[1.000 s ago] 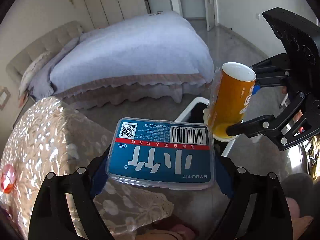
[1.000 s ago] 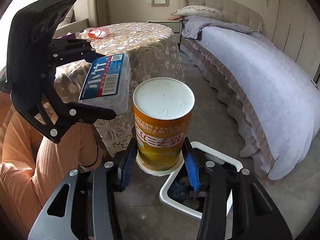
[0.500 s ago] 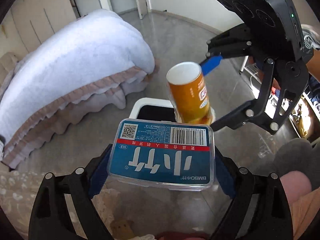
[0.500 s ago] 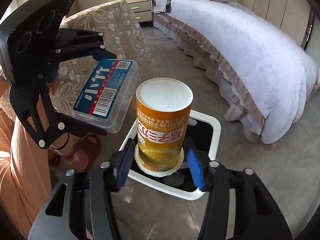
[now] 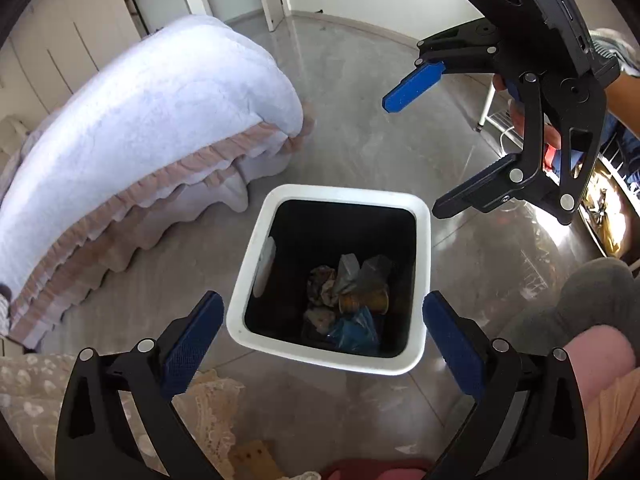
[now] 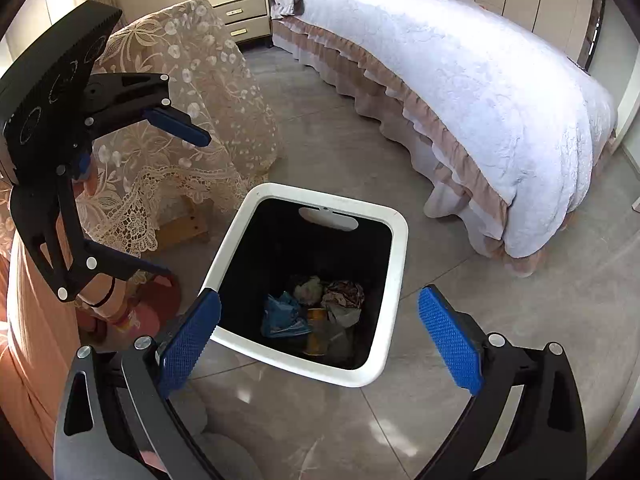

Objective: Collect trash
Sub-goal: 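Carry the box and can over the white bin and open both tools to drop them, then move both tools back over the table toward the remaining trash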

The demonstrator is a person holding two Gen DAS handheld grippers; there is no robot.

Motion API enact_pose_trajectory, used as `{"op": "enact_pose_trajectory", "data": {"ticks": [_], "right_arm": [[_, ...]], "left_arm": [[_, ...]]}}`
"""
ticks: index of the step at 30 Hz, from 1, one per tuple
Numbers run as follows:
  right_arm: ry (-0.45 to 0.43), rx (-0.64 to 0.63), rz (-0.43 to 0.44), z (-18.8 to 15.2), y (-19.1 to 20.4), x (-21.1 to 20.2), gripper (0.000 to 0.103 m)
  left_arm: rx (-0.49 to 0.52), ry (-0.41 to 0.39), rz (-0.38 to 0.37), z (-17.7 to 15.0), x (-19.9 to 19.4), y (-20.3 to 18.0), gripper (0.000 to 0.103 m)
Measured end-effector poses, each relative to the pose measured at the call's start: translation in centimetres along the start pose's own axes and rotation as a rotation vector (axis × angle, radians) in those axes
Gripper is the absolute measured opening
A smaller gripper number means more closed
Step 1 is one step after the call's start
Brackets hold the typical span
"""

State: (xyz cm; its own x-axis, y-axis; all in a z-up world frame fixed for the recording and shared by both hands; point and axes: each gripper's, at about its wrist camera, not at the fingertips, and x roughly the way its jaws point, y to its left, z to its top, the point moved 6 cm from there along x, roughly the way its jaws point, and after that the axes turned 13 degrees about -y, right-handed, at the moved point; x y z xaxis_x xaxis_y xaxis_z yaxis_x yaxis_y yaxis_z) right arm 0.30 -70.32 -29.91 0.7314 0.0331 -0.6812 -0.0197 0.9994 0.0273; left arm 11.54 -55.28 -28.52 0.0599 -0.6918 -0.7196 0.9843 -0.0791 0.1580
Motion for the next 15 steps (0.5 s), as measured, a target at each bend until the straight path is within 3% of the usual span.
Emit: {"op": "enact_pose_trajectory", "data": {"ticks": [5,15], "right_arm": [[-0.035,-0.028,0.007,1.3,1.2,-1.1,0.098],[-0.152,-0.065,0.023,4.8,4.2,-4.2,0.098]], "left_arm": [[-0.004,-0.030,-0.001,0.8,-2.2,-0.5,0.098],[-0.028,-0.117,0.091,1.7,-8.1,-0.8,0.098]]}}
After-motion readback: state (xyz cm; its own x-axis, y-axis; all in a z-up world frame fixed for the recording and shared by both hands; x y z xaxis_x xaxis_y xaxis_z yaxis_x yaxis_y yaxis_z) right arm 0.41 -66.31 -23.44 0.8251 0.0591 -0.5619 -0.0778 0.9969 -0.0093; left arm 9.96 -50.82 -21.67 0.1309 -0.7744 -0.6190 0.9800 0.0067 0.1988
